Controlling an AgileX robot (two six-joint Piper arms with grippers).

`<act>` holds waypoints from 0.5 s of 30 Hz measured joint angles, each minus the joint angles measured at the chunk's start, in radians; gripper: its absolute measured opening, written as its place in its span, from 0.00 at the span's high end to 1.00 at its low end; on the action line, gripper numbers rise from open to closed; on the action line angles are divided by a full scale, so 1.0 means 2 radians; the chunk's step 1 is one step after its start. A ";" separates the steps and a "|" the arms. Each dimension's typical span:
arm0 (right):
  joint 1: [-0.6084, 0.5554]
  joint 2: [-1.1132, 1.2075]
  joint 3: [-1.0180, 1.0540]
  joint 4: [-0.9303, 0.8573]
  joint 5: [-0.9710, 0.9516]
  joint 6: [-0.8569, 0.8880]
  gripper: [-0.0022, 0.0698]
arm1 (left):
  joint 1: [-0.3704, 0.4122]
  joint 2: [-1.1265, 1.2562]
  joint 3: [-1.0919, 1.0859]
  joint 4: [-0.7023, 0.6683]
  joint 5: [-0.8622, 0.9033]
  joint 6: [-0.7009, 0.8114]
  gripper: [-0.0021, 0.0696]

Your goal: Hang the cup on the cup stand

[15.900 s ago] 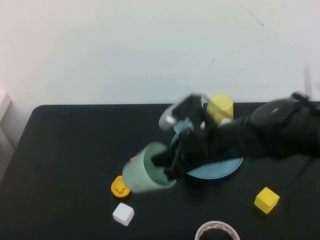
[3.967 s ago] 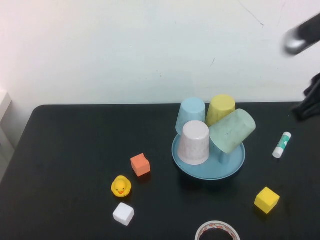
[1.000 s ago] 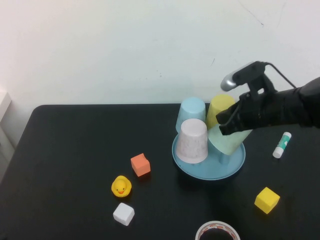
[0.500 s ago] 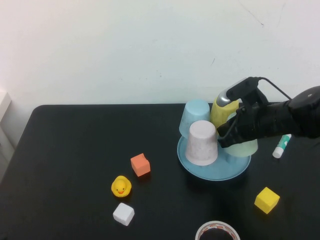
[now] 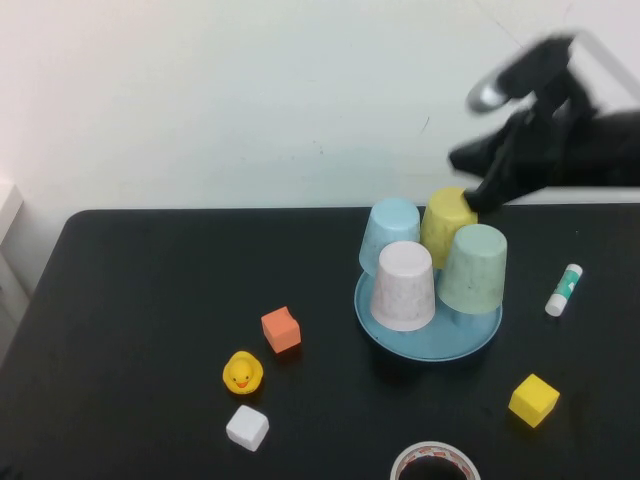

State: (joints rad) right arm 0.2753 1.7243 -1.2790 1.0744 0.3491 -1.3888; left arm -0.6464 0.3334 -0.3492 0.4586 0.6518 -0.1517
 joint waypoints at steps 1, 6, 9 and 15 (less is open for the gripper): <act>0.000 -0.020 0.000 -0.009 0.005 0.001 0.97 | 0.000 0.000 0.001 0.009 -0.008 -0.019 0.97; 0.000 -0.110 0.000 -0.090 0.040 0.074 0.97 | 0.000 0.000 0.018 0.073 -0.061 -0.113 0.97; 0.000 -0.156 0.008 -0.173 0.048 0.183 0.97 | 0.000 -0.008 0.022 0.090 -0.072 -0.130 0.97; 0.000 -0.243 0.073 -0.350 0.064 0.335 0.97 | 0.000 -0.065 0.023 0.105 -0.078 -0.138 0.97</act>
State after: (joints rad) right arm 0.2753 1.2388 -1.1320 0.3742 0.4777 -0.7194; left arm -0.6464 0.2041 -0.3022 0.6695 0.4963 -0.4284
